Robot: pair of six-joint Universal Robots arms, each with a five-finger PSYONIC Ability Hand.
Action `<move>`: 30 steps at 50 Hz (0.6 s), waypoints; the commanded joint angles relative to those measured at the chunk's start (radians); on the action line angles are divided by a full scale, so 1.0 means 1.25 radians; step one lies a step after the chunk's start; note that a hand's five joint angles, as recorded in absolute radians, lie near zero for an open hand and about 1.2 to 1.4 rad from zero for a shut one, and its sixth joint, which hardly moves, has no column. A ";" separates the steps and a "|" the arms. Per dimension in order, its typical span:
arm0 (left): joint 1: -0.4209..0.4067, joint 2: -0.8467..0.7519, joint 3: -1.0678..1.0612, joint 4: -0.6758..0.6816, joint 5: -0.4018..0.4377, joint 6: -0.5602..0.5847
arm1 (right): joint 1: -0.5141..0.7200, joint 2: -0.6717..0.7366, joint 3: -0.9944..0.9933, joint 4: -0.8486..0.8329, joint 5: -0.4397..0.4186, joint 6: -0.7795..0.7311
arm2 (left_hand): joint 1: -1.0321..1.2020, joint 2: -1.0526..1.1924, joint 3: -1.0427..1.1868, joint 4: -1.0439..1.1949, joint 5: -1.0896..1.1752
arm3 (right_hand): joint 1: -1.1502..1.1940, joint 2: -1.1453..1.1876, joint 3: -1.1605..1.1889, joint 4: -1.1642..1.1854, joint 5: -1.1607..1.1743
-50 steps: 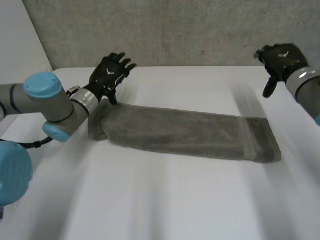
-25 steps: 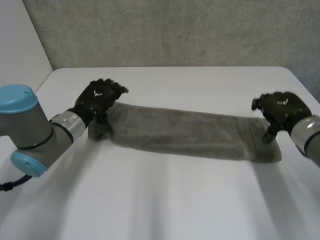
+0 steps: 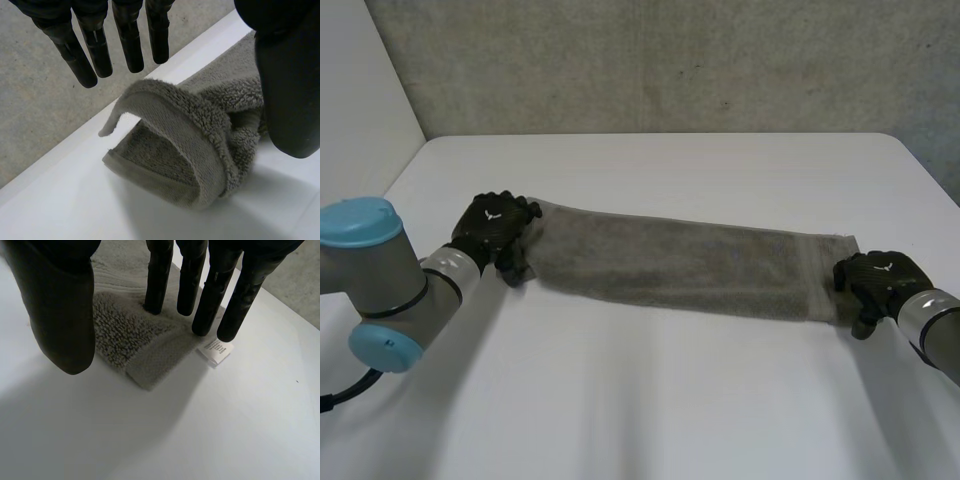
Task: Fold the towel.
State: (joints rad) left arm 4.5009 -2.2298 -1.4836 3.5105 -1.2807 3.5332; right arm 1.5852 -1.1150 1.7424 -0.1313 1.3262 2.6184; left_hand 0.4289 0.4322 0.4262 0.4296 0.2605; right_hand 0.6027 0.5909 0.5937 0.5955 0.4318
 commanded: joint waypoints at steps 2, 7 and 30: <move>0.000 -0.013 0.005 0.002 0.001 0.000 | -0.012 -0.001 -0.001 -0.004 0.004 -0.001 | 0.001 -0.001 0.004 0.001 -0.003 | 0.397 0.406 0.404 0.403 0.394; 0.000 -0.020 0.005 0.020 0.001 0.000 | -0.046 -0.003 -0.010 -0.047 0.019 -0.017 | -0.001 -0.003 0.001 -0.001 -0.006 | 0.635 0.644 0.642 0.641 0.632; -0.005 -0.013 -0.012 0.020 -0.006 -0.004 | -0.073 -0.015 -0.006 -0.091 0.042 -0.049 | 0.011 0.008 0.013 0.010 0.006 | 0.635 0.644 0.642 0.641 0.632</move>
State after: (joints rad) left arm 4.5017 -2.2566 -1.4852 3.5452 -1.2836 3.5318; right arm 1.4937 -1.1328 1.7320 -0.2470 1.3806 2.5564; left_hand 0.4291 0.4322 0.4262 0.4296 0.2612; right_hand 1.3197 1.3020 1.3361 1.3357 1.1599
